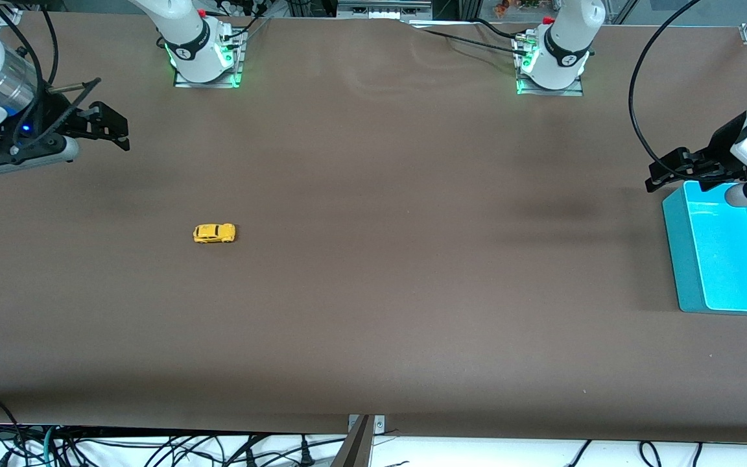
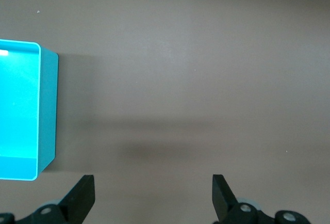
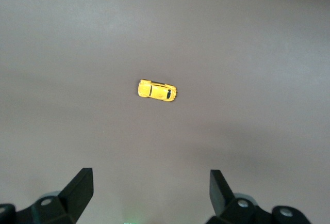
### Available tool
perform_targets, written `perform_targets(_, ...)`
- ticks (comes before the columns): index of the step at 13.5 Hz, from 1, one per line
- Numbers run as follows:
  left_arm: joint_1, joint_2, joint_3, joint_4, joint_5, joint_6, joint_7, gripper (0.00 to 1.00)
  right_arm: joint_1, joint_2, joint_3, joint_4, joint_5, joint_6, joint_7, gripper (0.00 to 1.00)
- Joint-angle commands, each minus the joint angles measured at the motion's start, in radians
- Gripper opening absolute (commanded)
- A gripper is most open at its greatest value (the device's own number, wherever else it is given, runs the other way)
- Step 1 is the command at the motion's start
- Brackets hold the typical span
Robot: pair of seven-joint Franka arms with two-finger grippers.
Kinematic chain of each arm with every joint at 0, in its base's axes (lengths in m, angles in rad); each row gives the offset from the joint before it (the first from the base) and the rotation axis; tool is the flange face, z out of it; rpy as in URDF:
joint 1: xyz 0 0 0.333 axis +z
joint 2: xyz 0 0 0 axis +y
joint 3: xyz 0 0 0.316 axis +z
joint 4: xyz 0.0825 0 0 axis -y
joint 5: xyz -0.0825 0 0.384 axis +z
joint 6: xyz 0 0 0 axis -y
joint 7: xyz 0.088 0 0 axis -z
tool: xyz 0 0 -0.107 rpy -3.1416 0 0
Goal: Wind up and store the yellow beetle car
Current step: 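Move the right gripper over the yellow toy car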
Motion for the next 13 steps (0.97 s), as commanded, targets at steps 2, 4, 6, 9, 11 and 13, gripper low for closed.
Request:
perform_targets(2, 0.000, 0.011, -0.001, 0.029, -0.016, -0.019, -0.001, 1.00, -0.005, 0.005, 0.003, 0.009, 0.003, -0.006, -0.015, 1.00)
perform_targets(4, 0.000, 0.011, -0.001, 0.029, -0.016, -0.019, -0.001, 1.00, -0.006, 0.020, 0.006, 0.005, 0.002, -0.009, -0.035, 1.00)
perform_targets(6, 0.000, 0.011, -0.001, 0.029, -0.016, -0.019, -0.001, 1.00, -0.006, 0.031, 0.008, -0.007, 0.003, -0.007, -0.104, 1.00)
perform_targets(9, 0.000, 0.011, -0.001, 0.029, -0.016, -0.017, -0.001, 1.00, -0.006, 0.042, 0.009, -0.029, 0.015, -0.004, -0.187, 1.00)
perform_targets(11, 0.000, 0.011, -0.001, 0.029, -0.016, -0.019, -0.001, 1.00, -0.006, 0.051, 0.014, -0.029, 0.015, 0.000, -0.257, 1.00)
perform_targets(13, 0.000, 0.011, -0.001, 0.029, -0.017, -0.017, -0.001, 1.00, -0.006, 0.062, 0.015, -0.032, 0.013, 0.000, -0.328, 1.00)
